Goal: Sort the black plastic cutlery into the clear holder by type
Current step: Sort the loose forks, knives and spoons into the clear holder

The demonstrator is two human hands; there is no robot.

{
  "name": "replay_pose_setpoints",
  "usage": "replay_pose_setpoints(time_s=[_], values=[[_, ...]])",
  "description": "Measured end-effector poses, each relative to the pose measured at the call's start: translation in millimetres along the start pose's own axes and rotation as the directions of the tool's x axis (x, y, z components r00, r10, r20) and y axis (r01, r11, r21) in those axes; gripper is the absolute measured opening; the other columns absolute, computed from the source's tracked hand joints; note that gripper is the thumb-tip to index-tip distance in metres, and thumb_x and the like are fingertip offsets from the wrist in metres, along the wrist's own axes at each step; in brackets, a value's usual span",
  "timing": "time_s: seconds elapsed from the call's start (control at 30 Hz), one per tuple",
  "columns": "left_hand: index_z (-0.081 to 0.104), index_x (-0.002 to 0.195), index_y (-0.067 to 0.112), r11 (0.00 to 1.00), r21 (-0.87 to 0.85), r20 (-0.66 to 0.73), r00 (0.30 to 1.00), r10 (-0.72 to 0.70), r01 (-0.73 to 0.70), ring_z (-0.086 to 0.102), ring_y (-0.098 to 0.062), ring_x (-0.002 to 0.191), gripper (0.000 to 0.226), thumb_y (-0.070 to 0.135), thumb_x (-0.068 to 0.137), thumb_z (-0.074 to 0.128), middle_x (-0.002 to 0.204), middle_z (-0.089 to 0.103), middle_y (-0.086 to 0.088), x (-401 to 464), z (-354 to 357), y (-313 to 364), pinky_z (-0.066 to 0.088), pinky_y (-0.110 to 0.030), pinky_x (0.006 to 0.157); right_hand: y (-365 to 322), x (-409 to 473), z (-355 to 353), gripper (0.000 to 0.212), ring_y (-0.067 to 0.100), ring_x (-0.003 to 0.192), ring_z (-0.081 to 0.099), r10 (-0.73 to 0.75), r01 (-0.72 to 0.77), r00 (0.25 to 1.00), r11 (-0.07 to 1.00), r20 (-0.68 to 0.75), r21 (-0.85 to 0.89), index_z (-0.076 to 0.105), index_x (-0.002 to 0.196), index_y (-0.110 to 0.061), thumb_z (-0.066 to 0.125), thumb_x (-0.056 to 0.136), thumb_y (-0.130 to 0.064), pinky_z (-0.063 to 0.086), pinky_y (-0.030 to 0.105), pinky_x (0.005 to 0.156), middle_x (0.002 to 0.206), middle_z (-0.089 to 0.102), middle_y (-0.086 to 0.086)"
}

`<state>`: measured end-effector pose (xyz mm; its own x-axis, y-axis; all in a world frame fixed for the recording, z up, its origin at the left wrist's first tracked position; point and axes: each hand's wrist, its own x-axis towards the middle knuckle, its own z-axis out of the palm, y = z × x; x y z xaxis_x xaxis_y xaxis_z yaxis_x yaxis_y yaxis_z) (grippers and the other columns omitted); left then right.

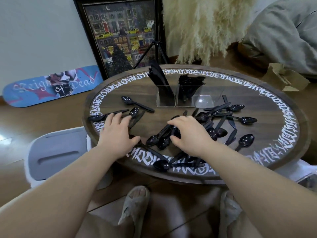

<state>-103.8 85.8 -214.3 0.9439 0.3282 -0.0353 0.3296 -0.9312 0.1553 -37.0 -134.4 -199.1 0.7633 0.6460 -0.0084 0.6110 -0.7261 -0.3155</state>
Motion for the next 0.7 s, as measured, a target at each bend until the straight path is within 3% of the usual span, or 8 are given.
replay_pose_setpoints(time_s=[0.17, 0.33, 0.5, 0.6, 0.7], values=[[0.006, 0.151, 0.03, 0.986, 0.096, 0.073, 0.987, -0.146, 0.139, -0.013, -0.027, 0.146, 0.113, 0.083, 0.064, 0.056, 0.161, -0.005, -0.001, 27.8, -2.1, -30.6, 0.008, -0.062, 0.113, -26.8, 42.2, 12.3, 0.056, 0.019, 0.143, 0.02, -0.073, 0.073, 0.997, 0.997, -0.004, -0.001, 0.033, 0.147, -0.02, 0.051, 0.094, -0.028, 0.025, 0.034, 0.113, 0.154, 0.029, 0.0], [0.005, 0.152, 0.032, 0.982, 0.052, 0.177, 0.966, -0.187, 0.181, -0.007, -0.025, 0.148, 0.117, 0.091, 0.06, 0.047, 0.161, -0.007, 0.002, 38.2, 12.8, -44.2, 0.005, -0.064, 0.113, -47.4, 96.1, 23.8, 0.057, 0.022, 0.147, 0.007, -0.094, 0.097, 0.992, 0.995, 0.078, -0.028, 0.022, 0.151, -0.018, 0.042, 0.097, -0.026, 0.016, 0.036, 0.118, 0.16, 0.014, 0.005], [0.005, 0.152, 0.028, 0.996, 0.071, 0.185, 0.98, -0.067, 0.055, -0.003, -0.023, 0.148, 0.108, 0.084, 0.07, 0.046, 0.161, -0.007, -0.001, 38.7, 14.4, -39.6, 0.007, -0.059, 0.114, -48.2, 122.4, 36.3, 0.058, 0.028, 0.145, 0.016, -0.016, 0.028, 0.982, 0.998, 0.19, -0.06, 0.023, 0.15, -0.021, 0.043, 0.096, -0.026, 0.023, 0.04, 0.116, 0.159, 0.013, 0.009], [0.009, 0.153, 0.027, 0.999, 0.026, 0.183, 0.982, 0.038, -0.043, 0.0, -0.023, 0.147, 0.1, 0.075, 0.076, 0.051, 0.161, -0.002, -0.002, 38.2, 16.8, -30.9, 0.009, -0.052, 0.117, -40.0, 113.0, 39.5, 0.049, 0.028, 0.139, 0.029, -0.016, 0.039, 0.979, 0.993, 0.205, -0.109, 0.041, 0.143, -0.021, 0.046, 0.094, -0.026, 0.031, 0.039, 0.111, 0.155, 0.025, 0.007], [0.015, 0.152, 0.027, 0.984, -0.026, 0.18, 0.967, 0.179, -0.177, 0.006, -0.023, 0.147, 0.092, 0.067, 0.08, 0.056, 0.16, 0.004, -0.002, 37.4, 18.6, -17.5, 0.015, -0.047, 0.118, -26.7, 96.7, 38.0, 0.036, 0.027, 0.125, 0.043, -0.037, 0.061, 0.99, 0.983, 0.138, -0.174, 0.058, 0.127, -0.017, 0.051, 0.093, -0.025, 0.04, 0.038, 0.102, 0.138, 0.045, 0.006]])
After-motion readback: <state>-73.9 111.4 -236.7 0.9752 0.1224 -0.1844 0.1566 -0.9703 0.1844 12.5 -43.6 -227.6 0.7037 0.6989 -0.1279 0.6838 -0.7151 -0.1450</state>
